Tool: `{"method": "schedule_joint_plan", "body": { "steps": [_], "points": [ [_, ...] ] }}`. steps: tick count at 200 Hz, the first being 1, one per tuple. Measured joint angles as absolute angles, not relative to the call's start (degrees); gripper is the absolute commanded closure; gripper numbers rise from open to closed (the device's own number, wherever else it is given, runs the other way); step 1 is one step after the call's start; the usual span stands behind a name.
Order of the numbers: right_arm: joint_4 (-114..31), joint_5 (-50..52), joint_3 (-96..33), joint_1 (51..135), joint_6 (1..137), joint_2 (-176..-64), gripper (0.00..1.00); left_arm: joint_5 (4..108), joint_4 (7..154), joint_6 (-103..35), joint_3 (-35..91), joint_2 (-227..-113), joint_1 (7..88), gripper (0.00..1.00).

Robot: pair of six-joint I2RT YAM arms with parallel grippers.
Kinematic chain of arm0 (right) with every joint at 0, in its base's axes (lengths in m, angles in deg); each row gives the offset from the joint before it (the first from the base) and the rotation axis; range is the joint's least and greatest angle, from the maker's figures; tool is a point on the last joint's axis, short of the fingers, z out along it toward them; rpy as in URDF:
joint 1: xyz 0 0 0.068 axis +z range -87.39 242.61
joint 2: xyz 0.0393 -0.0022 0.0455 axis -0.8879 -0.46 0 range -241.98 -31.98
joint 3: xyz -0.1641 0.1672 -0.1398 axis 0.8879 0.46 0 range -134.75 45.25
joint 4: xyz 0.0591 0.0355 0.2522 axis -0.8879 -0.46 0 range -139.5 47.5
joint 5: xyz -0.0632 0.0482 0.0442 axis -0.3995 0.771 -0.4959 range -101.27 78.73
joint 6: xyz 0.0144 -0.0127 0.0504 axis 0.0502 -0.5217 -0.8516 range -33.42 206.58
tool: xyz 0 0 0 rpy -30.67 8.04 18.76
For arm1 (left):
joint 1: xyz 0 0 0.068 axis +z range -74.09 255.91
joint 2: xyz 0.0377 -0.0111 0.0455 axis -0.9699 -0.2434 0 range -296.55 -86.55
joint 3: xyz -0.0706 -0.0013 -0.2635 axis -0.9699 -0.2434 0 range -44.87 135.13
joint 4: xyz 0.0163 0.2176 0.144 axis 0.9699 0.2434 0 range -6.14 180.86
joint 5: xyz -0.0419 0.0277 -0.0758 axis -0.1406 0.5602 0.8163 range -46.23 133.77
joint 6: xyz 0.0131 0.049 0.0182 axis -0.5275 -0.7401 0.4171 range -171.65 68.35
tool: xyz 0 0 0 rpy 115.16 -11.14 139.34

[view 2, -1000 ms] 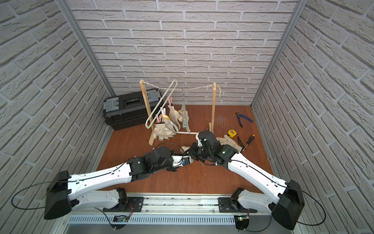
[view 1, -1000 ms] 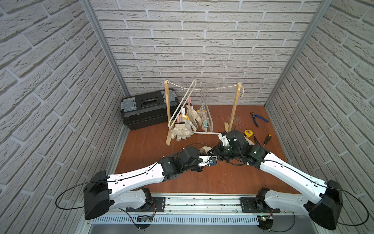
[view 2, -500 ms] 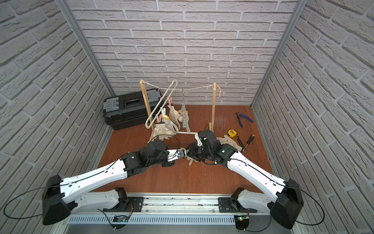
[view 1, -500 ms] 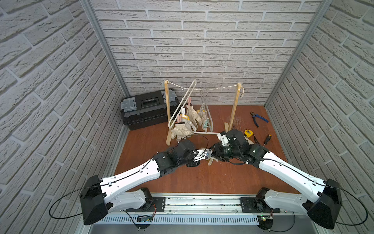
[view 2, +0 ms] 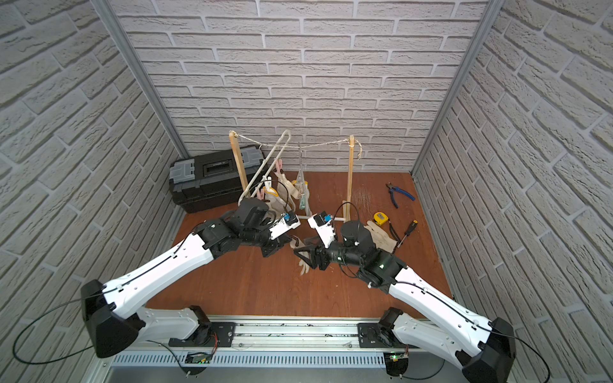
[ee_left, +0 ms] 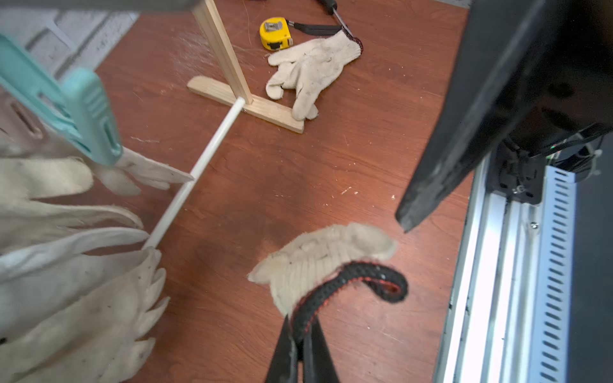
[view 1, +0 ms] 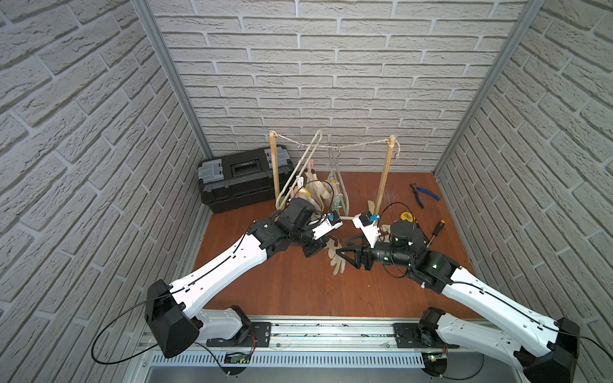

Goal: Clip the gloves onto a hanger to dry
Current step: Pick up the glove from the center of the board.

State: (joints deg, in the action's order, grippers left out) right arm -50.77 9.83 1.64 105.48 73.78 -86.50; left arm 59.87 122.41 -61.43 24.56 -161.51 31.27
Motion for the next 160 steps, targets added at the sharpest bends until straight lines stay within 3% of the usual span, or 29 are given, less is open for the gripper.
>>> {"method": "schedule_joint_plan", "body": {
  "steps": [71, 95, 119, 132, 145, 160],
  "points": [
    [-41.0, -5.4, 6.0, 108.2, 84.0, -89.7, 0.41, 67.5, 124.2, -57.7, 25.9, -162.6, 32.8, 1.0],
    [-38.6, -7.1, 6.2, 108.2, 85.0, -90.3, 0.59, 69.6, 124.2, -57.3, 25.9, -162.6, 34.0, 1.0],
    [-37.6, -6.4, 6.2, 108.2, 85.5, -90.7, 0.87, 71.1, 124.2, -56.9, 25.9, -162.9, 35.0, 1.0],
    [-37.5, -6.2, 6.2, 108.2, 85.7, -90.6, 0.97, 71.7, 124.2, -56.8, 25.9, -163.1, 35.3, 0.87],
    [-37.6, -5.9, 6.2, 108.1, 85.7, -90.6, 0.97, 72.2, 124.1, -56.4, 25.9, -163.1, 35.6, 0.83],
    [-38.2, -5.7, 6.2, 107.7, 85.5, -90.2, 0.97, 72.1, 123.6, -56.0, 25.9, -163.1, 35.8, 0.69]
  ]
}}
